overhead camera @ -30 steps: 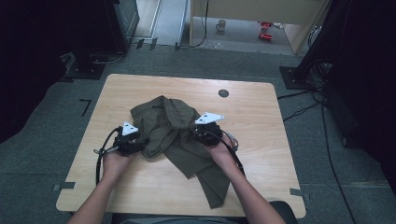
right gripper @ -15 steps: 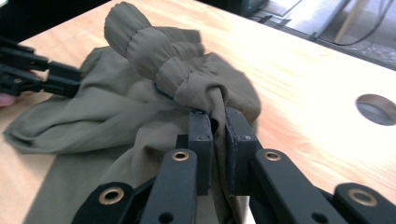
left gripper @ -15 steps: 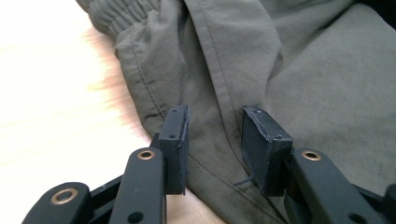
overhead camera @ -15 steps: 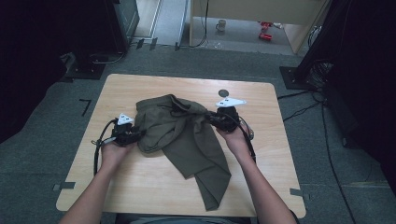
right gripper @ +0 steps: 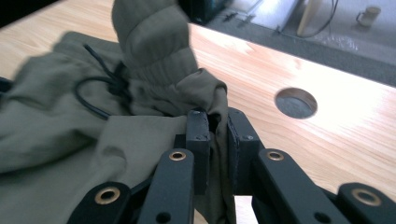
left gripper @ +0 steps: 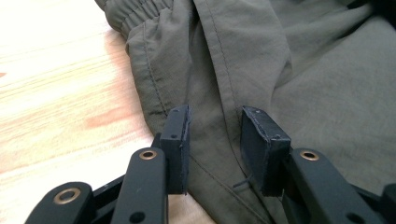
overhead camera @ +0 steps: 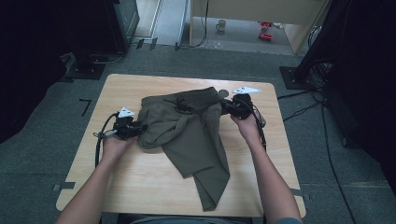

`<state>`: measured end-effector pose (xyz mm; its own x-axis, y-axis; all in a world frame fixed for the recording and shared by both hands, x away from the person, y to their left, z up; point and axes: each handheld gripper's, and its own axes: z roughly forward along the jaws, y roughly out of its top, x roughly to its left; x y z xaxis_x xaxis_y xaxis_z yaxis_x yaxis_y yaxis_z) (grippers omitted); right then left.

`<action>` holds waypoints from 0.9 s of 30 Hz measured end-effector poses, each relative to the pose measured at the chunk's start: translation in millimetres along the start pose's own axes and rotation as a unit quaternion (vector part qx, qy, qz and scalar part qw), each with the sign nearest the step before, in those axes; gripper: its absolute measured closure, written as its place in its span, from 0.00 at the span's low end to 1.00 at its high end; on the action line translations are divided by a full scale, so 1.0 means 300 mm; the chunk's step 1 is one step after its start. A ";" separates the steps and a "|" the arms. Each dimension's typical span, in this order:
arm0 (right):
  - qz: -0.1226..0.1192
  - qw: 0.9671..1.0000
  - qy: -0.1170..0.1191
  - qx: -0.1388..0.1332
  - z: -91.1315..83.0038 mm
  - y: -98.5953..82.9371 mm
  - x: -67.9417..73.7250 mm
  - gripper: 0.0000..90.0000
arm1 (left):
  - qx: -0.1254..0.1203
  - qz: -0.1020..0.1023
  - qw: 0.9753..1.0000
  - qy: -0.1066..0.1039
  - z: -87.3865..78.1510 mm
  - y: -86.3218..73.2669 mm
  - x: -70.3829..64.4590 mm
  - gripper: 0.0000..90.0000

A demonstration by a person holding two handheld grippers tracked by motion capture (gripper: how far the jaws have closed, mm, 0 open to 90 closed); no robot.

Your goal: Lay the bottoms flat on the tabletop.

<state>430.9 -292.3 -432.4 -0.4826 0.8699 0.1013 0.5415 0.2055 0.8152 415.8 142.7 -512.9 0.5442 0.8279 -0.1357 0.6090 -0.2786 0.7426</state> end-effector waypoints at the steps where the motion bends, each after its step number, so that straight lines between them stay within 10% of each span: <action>1: 0.005 1.000 -0.002 0.009 0.014 0.002 -0.018 0.90 | 0.000 -0.005 1.000 -0.002 0.002 0.002 0.002 0.71; 13: 0.033 0.997 -0.069 0.006 0.021 -0.022 -0.152 0.70 | 0.001 -0.007 1.000 -0.003 0.002 0.004 -0.003 0.67; 27: 0.006 0.999 -0.031 0.016 -0.050 -0.035 -0.091 0.72 | -0.013 -0.007 1.000 -0.015 -0.048 0.052 -0.048 0.64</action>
<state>428.2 -324.9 -435.1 -0.4320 0.8987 0.0749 0.5702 0.2078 0.7948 409.2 133.6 -489.8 0.5534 0.8162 -0.1658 0.6014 -0.2539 0.7575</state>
